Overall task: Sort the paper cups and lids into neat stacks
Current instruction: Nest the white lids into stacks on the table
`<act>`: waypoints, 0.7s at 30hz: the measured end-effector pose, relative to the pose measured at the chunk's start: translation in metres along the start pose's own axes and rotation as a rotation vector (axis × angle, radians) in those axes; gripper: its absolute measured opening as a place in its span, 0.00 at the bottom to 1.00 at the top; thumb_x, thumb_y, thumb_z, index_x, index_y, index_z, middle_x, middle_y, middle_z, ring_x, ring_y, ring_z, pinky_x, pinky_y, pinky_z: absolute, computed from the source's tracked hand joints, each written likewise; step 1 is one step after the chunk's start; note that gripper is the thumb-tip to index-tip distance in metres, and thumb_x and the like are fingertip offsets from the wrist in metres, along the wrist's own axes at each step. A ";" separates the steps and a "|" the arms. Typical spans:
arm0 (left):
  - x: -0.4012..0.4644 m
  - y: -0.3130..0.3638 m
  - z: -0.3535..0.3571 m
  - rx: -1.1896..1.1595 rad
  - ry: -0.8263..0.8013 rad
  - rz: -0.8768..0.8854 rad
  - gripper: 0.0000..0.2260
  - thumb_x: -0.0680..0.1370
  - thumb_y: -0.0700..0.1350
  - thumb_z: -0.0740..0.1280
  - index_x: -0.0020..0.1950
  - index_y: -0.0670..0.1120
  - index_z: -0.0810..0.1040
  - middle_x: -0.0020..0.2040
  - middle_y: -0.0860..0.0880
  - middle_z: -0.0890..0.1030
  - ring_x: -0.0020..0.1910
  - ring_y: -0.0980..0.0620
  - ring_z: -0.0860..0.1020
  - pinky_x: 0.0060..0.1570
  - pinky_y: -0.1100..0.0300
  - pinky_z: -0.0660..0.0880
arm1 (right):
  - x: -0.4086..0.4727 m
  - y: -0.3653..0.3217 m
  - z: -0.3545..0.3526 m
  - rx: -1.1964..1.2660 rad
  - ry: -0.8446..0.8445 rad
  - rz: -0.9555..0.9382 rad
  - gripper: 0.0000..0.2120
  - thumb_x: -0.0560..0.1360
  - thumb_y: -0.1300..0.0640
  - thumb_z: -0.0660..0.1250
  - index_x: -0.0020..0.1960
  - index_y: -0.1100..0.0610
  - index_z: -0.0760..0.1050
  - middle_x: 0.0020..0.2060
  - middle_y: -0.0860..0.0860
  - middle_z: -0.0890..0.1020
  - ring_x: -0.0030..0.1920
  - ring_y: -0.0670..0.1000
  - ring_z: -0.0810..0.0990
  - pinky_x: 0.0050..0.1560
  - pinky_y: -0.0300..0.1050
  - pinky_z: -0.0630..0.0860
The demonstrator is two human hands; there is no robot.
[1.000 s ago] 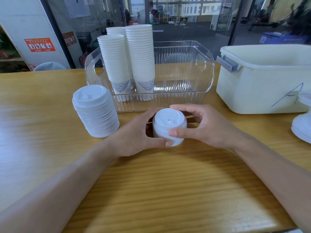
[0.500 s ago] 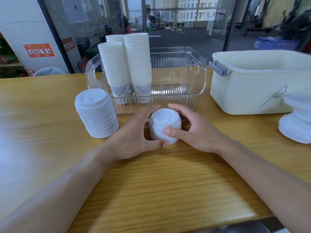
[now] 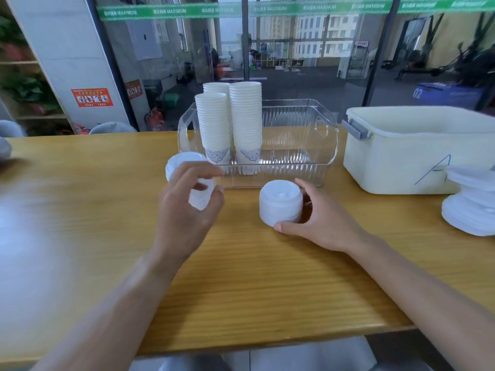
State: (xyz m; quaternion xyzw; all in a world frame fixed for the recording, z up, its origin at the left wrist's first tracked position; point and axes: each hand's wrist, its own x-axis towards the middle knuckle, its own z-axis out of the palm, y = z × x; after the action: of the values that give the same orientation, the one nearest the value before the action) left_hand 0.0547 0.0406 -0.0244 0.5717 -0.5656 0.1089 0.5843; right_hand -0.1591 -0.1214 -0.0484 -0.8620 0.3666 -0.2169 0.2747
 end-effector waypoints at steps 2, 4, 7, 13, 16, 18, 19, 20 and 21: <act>0.002 -0.005 -0.007 0.079 0.138 -0.007 0.15 0.75 0.37 0.74 0.60 0.49 0.79 0.62 0.48 0.78 0.59 0.50 0.77 0.56 0.57 0.77 | 0.000 0.000 0.004 -0.004 0.028 0.006 0.55 0.63 0.34 0.80 0.82 0.45 0.56 0.72 0.46 0.71 0.71 0.48 0.71 0.72 0.52 0.70; 0.005 -0.011 -0.012 0.138 0.197 -0.101 0.22 0.73 0.41 0.79 0.64 0.46 0.76 0.67 0.45 0.72 0.64 0.49 0.74 0.60 0.59 0.74 | 0.001 -0.001 0.009 0.002 0.054 -0.005 0.54 0.63 0.34 0.80 0.81 0.46 0.58 0.70 0.46 0.72 0.69 0.49 0.72 0.70 0.52 0.71; 0.008 -0.026 -0.014 0.169 0.108 -0.308 0.37 0.69 0.51 0.81 0.74 0.50 0.67 0.73 0.48 0.66 0.70 0.49 0.71 0.66 0.56 0.72 | 0.004 -0.005 0.014 0.012 0.066 -0.025 0.49 0.63 0.34 0.79 0.79 0.44 0.62 0.66 0.44 0.75 0.66 0.47 0.74 0.67 0.49 0.73; 0.011 -0.049 -0.015 0.152 -0.070 -0.548 0.50 0.68 0.55 0.82 0.81 0.52 0.55 0.74 0.49 0.70 0.70 0.49 0.72 0.66 0.50 0.72 | 0.019 -0.020 0.035 0.040 0.058 -0.057 0.46 0.64 0.34 0.79 0.76 0.43 0.66 0.64 0.43 0.76 0.65 0.46 0.74 0.64 0.47 0.73; 0.013 -0.055 -0.013 0.124 -0.073 -0.569 0.44 0.69 0.51 0.82 0.78 0.49 0.60 0.66 0.52 0.73 0.65 0.50 0.74 0.61 0.54 0.73 | 0.031 -0.030 0.044 0.041 0.045 -0.046 0.45 0.64 0.34 0.79 0.76 0.42 0.66 0.64 0.43 0.76 0.65 0.44 0.74 0.62 0.45 0.72; 0.015 -0.056 -0.012 0.085 -0.065 -0.578 0.42 0.70 0.49 0.82 0.77 0.48 0.62 0.63 0.54 0.73 0.63 0.53 0.75 0.61 0.55 0.74 | 0.038 -0.034 0.050 0.044 0.035 -0.038 0.46 0.61 0.31 0.78 0.75 0.41 0.67 0.64 0.43 0.76 0.64 0.44 0.75 0.64 0.47 0.74; 0.015 -0.056 -0.012 0.071 -0.062 -0.578 0.41 0.70 0.48 0.82 0.77 0.48 0.62 0.62 0.55 0.74 0.62 0.54 0.75 0.60 0.57 0.73 | 0.041 -0.036 0.052 0.045 0.029 -0.037 0.47 0.60 0.29 0.77 0.75 0.40 0.67 0.64 0.43 0.76 0.63 0.44 0.76 0.65 0.48 0.75; 0.015 -0.057 -0.011 0.062 -0.060 -0.577 0.41 0.70 0.48 0.81 0.76 0.48 0.62 0.62 0.55 0.74 0.61 0.55 0.74 0.58 0.60 0.72 | 0.044 -0.038 0.054 0.046 0.023 -0.033 0.48 0.59 0.28 0.76 0.75 0.40 0.67 0.64 0.43 0.77 0.63 0.44 0.76 0.66 0.49 0.75; 0.015 -0.058 -0.011 0.057 -0.062 -0.574 0.40 0.71 0.47 0.81 0.76 0.48 0.62 0.61 0.56 0.74 0.60 0.57 0.74 0.56 0.64 0.71 | 0.047 -0.039 0.055 0.047 0.021 -0.037 0.48 0.58 0.28 0.76 0.75 0.40 0.67 0.64 0.44 0.77 0.63 0.44 0.76 0.66 0.49 0.75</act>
State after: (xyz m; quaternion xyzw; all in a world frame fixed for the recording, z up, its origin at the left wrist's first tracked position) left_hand 0.1105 0.0225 -0.0408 0.7275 -0.3953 -0.0626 0.5573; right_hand -0.0773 -0.1167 -0.0574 -0.8597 0.3483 -0.2396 0.2868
